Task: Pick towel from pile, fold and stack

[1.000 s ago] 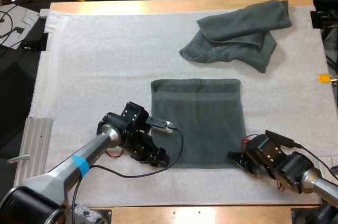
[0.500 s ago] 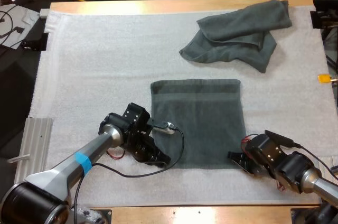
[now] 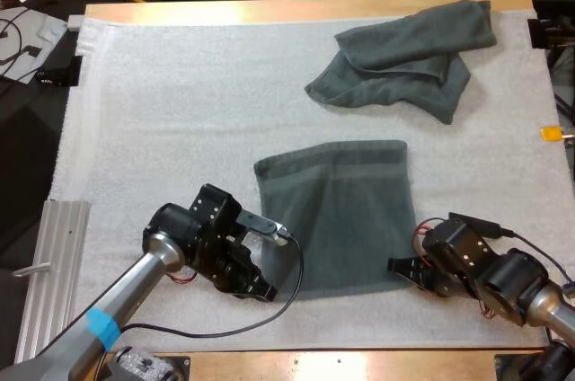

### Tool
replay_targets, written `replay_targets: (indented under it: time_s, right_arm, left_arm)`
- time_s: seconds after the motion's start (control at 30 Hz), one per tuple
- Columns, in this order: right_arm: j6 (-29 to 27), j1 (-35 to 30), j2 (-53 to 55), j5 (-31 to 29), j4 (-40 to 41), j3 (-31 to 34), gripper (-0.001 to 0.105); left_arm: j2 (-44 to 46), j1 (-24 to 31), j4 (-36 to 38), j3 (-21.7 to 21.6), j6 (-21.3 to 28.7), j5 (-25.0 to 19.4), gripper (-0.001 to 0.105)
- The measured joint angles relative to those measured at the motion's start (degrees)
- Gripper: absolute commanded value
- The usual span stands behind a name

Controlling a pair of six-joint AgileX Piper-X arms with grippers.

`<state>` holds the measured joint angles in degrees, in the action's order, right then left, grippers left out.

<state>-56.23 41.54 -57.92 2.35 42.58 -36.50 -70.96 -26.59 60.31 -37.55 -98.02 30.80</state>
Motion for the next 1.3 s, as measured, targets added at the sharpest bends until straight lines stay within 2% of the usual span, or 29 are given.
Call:
replay_targets:
  time_s: [0.13, 0.3, 0.43, 0.53, 0.73, 0.83, 0.9, 1.03, 1.3]
  right_arm:
    - [-0.36, 0.00, 0.92, 0.36, 1.11, 0.11, 0.000]
    - [-0.48, 1.46, 5.89, 2.08, 5.77, -0.56, 0.000]
    - [0.27, 3.15, 6.44, 2.57, 6.43, -0.55, 0.000]
    - [1.72, 3.20, 5.57, 2.57, 4.33, -0.55, 0.000]
    - [4.69, 1.65, 1.60, 2.16, -2.70, -0.85, 0.000]
    - [7.10, -3.07, -3.08, 3.26, -8.62, -0.88, 0.001]
    - [7.64, -5.96, -4.08, 4.92, -10.60, -0.88, 0.001]
    - [8.95, -11.96, -7.42, 6.53, -14.76, -0.88, 0.001]
    - [11.13, -17.75, -13.43, 8.58, -21.42, -0.88, 0.001]
  left_arm:
    - [1.38, -0.04, 1.71, 0.06, 0.06, 0.00, 0.000]
    - [9.30, -1.26, 7.44, 0.15, 0.23, 0.00, 0.000]
    - [9.57, -1.51, 6.99, 0.15, 0.23, 0.00, 0.000]
    - [8.29, -0.41, 3.55, 0.15, -0.67, 0.49, 0.000]
    - [3.36, 4.21, -5.35, 0.15, -4.62, 4.72, 0.000]
    - [-2.52, 9.04, -12.47, 0.03, -8.03, 9.09, 0.000]
    - [-2.88, 11.29, -14.44, 0.03, -8.67, 10.81, 0.000]
    - [-4.99, 15.13, -19.50, 0.03, -11.12, 12.51, 0.000]
    - [-9.08, 18.56, -28.56, 0.03, -15.58, 16.07, 0.000]
